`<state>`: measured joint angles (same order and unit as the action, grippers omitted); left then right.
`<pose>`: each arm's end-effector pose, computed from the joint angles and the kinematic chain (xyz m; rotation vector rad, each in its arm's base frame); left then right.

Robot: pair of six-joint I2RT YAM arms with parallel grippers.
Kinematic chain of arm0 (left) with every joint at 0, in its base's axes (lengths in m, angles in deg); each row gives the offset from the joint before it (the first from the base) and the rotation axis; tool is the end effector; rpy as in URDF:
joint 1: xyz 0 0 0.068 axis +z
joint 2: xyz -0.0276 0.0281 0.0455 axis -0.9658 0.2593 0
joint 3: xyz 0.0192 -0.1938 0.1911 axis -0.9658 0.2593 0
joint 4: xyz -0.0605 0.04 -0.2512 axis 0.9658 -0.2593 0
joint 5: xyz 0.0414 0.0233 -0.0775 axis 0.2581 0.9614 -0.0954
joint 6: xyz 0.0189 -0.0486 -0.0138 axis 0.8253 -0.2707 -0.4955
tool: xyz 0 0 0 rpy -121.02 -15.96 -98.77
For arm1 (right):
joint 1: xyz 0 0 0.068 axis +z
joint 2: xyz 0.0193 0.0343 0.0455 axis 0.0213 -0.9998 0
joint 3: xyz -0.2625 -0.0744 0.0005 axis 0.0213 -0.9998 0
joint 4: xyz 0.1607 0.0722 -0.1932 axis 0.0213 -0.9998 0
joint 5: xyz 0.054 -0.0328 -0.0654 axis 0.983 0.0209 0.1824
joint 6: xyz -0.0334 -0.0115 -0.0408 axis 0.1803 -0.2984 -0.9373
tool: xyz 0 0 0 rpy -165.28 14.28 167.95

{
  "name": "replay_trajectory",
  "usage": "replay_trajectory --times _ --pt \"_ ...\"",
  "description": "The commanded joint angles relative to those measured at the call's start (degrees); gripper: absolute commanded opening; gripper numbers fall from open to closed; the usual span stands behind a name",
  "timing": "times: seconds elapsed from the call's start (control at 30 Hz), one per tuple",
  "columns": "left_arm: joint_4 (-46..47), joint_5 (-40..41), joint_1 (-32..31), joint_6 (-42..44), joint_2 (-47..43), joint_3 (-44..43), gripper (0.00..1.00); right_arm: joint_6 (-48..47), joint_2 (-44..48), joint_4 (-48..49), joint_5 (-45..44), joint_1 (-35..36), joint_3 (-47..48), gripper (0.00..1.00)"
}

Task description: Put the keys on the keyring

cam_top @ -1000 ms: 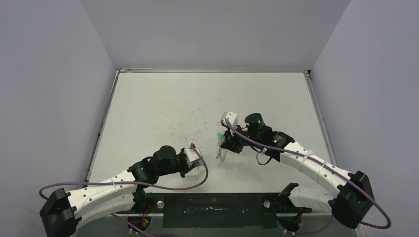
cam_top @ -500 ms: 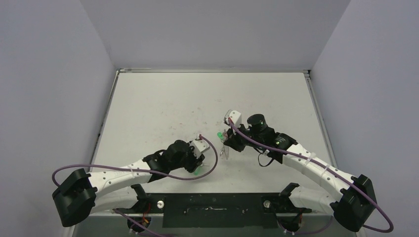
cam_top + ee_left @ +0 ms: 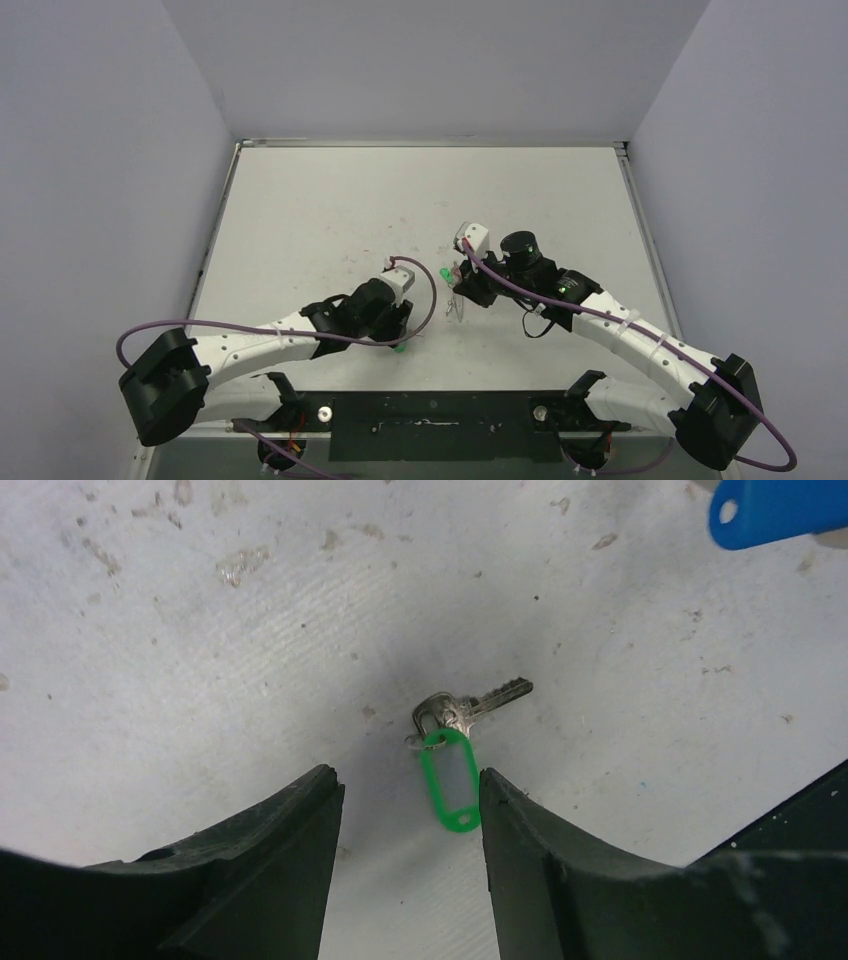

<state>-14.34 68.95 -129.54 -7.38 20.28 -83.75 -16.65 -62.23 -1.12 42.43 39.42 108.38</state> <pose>0.1353 -0.1807 0.1852 0.6547 2.3210 -0.4337 0.1700 0.1655 0.2702 -1.0656 1.9614 0.8377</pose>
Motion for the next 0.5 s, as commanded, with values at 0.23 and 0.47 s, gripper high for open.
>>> replay_trajectory --times 0.23,0.47 --pt "2.74 0.77 1.17 -24.52 1.02 2.24 0.53 0.97 -0.36 1.63 -0.01 0.14 0.07 0.0" --pt "0.45 3.2 1.89 -35.37 3.25 0.7 0.48 1.13 -0.85 1.23 0.36 0.22 0.18 0.0"
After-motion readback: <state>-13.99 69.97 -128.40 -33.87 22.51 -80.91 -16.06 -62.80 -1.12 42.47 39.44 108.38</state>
